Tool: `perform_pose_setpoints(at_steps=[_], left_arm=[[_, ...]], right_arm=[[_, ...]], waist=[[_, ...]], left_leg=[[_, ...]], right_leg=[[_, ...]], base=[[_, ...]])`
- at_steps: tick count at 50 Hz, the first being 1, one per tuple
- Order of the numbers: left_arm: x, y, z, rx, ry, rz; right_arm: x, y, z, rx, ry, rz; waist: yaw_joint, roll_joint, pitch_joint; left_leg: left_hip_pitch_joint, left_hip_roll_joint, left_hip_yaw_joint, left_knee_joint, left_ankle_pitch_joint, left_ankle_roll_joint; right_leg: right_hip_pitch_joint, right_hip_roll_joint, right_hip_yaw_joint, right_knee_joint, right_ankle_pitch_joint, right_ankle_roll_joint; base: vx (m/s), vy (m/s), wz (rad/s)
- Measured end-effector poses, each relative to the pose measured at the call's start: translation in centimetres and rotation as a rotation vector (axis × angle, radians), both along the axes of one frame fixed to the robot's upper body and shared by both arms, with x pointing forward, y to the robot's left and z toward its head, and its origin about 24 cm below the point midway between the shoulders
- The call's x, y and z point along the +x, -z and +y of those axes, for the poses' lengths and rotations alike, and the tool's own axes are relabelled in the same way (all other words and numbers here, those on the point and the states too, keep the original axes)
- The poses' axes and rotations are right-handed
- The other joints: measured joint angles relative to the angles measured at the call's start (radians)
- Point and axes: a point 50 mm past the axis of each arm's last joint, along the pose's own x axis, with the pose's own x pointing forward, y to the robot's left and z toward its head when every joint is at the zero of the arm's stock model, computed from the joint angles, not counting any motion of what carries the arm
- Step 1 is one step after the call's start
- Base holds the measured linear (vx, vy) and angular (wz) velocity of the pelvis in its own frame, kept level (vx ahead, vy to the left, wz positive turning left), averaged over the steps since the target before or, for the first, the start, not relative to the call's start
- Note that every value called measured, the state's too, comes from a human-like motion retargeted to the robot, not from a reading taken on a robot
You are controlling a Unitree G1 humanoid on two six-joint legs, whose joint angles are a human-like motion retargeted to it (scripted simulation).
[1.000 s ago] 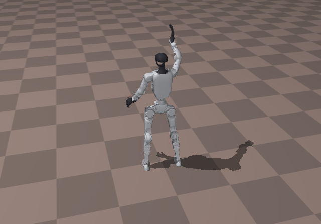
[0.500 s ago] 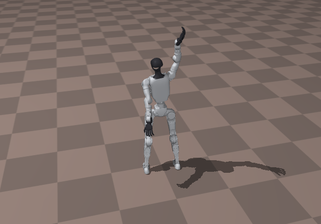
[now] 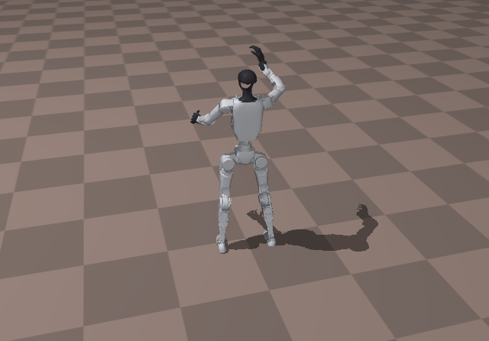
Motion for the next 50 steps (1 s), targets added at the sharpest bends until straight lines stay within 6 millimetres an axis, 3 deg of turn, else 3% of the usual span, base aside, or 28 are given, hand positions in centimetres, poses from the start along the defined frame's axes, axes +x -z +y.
perform_pose_setpoints(at_steps=[4, 8, 12, 15, 17, 20, 25, 28, 30, 34, 37, 40, 43, 46, 48, 50], left_arm=[[2.8, -3.6, -3.0, 0.007, 0.155, -0.116], [3.4, -3.7, -5.5, -0.092, 0.206, -0.144], [1.9, -0.5, -6.8, -0.25, 0.185, -0.062], [-0.3, 3.2, -6.8, -0.337, 0.11, 0.052], [-2.7, 6.3, -6.4, -0.364, 0.041, 0.158], [-7.3, 10.8, -5.6, -0.39, -0.111, 0.332], [-15.9, 15.9, -4.6, -0.433, -0.471, 0.557], [-19.7, 17.1, -4.0, -0.469, -0.665, 0.603], [-21.6, 17.5, -3.7, -0.487, -0.703, 0.634], [-23.0, 17.6, -3.0, -0.397, -0.584, 0.722], [-21.0, 16.9, -2.0, -0.268, -0.448, 0.721], [-15.7, 14.7, -1.2, -0.158, -0.299, 0.593], [-7.5, 9.7, -1.9, -0.077, -0.062, 0.338], [0.3, 0.4, -5.0, -0.006, 0.252, -0.014], [3.1, -7.4, -8.2, 0.058, 0.488, -0.265], [3.3, -15.0, -12.2, 0.145, 0.74, -0.518]], right_arm=[[3.6, 11.6, -0.6, 0.021, -0.024, 0.357], [4.4, 24.7, -2.7, 0.176, 0.035, 0.747], [1.6, 37.1, -4.9, 0.322, 0.211, 1.104], [-2.3, 44.3, -5.9, 0.411, 0.347, 1.343], [-5.2, 48.0, -6.2, 0.442, 0.408, 1.487], [-9.5, 52.0, -6.4, 0.482, 0.486, 1.664], [-15.6, 55.8, -7.3, 0.561, 0.627, 1.843], [-18.5, 56.9, -8.2, 0.606, 0.727, 1.9], [-20.0, 57.4, -8.7, 0.641, 0.786, 1.942], [-20.8, 57.5, -9.9, 0.672, 0.868, 1.977], [-18.0, 56.2, -11.1, 0.674, 0.891, 1.887], [-11.9, 53.0, -12.2, 0.634, 0.854, 1.685], [-4.3, 47.1, -11.7, 0.467, 0.724, 1.429], [2.4, 38.5, -8.9, 0.21, 0.523, 1.121], [4.9, 32.1, -5.8, -0.009, 0.365, 0.904], [5.4, 26.2, -2.0, -0.293, 0.189, 0.71]], waist=[[0.001, -0.003, 0.003], [0.016, -0.005, 0.011], [0.023, -0.003, 0.018], [0.024, 0.0, 0.041], [0.02, 0.002, 0.052], [0.013, 0.006, 0.066], [0.011, 0.011, 0.085], [0.019, 0.012, 0.095], [0.024, 0.01, 0.099], [0.031, 0.006, 0.091], [0.033, 0.004, 0.074], [0.033, 0.002, 0.05], [0.035, 0.005, 0.024], [0.037, 0.006, 0.01], [0.039, 0.006, -0.001], [0.043, 0.007, -0.006]], left_leg=[[-0.001, 0.0, -0.001, 0.003, 0.0, 0.009], [-0.003, 0.0, 0.0, 0.005, 0.001, 0.018], [-0.02, -0.003, 0.001, 0.025, -0.01, 0.029], [-0.015, -0.005, -0.003, 0.007, 0.005, 0.025], [-0.021, -0.007, -0.005, 0.009, 0.005, 0.028], [-0.029, -0.009, -0.004, 0.007, 0.008, 0.03], [-0.04, -0.008, 0.003, 0.002, 0.012, 0.031], [-0.045, -0.007, 0.01, -0.002, 0.014, 0.03], [-0.048, -0.006, 0.013, -0.005, 0.016, 0.031], [-0.057, -0.005, 0.015, -0.007, 0.017, 0.033], [-0.06, -0.004, 0.016, -0.008, 0.017, 0.036], [-0.058, -0.005, 0.017, -0.009, 0.016, 0.04], [-0.05, -0.006, 0.019, -0.007, 0.012, 0.041], [-0.038, -0.008, 0.02, -0.005, 0.007, 0.039], [-0.03, -0.008, 0.02, -0.003, 0.003, 0.035], [-0.021, -0.006, 0.018, 0.006, -0.01, 0.026]], right_leg=[[-0.003, 0.001, 0.001, 0.005, -0.002, -0.008], [-0.007, 0.001, 0.004, 0.01, -0.004, -0.015], [-0.023, -0.001, 0.001, 0.027, -0.012, -0.018], [-0.018, -0.004, 0.001, 0.013, -0.005, -0.022], [-0.022, -0.005, 0.0, 0.014, -0.005, -0.024], [-0.032, -0.007, 0.0, 0.014, -0.005, -0.027], [-0.049, -0.006, 0.007, 0.014, -0.004, -0.03], [-0.06, -0.005, 0.013, 0.014, -0.003, -0.03], [-0.066, -0.004, 0.016, 0.013, -0.002, -0.03], [-0.076, -0.002, 0.019, 0.011, 0.002, -0.032], [-0.079, -0.002, 0.02, 0.009, 0.004, -0.034], [-0.078, -0.002, 0.021, 0.008, 0.004, -0.035], [-0.071, -0.003, 0.023, 0.008, 0.003, -0.033], [-0.059, -0.005, 0.025, 0.01, 0.0, -0.027], [-0.05, -0.005, 0.025, 0.009, -0.001, -0.022], [-0.035, -0.003, 0.023, 0.008, -0.004, -0.017]], base=[[0.0, 0.0, 0.0], [0.0, 0.0, 0.0], [0.0, 0.0, 0.0], [0.0, 0.0, 0.0], [0.0, 0.0, 0.0], [0.0, 0.0, 0.0], [0.0, 0.0, 0.0], [0.0, 0.0, 0.0], [0.0, 0.0, 0.0], [0.0, 0.0, 0.0], [0.0, 0.0, 0.0], [0.0, 0.0, 0.0], [0.0, 0.0, 0.0], [0.0, 0.0, 0.0], [0.0, 0.0, 0.0], [0.0, 0.0, 0.0]])
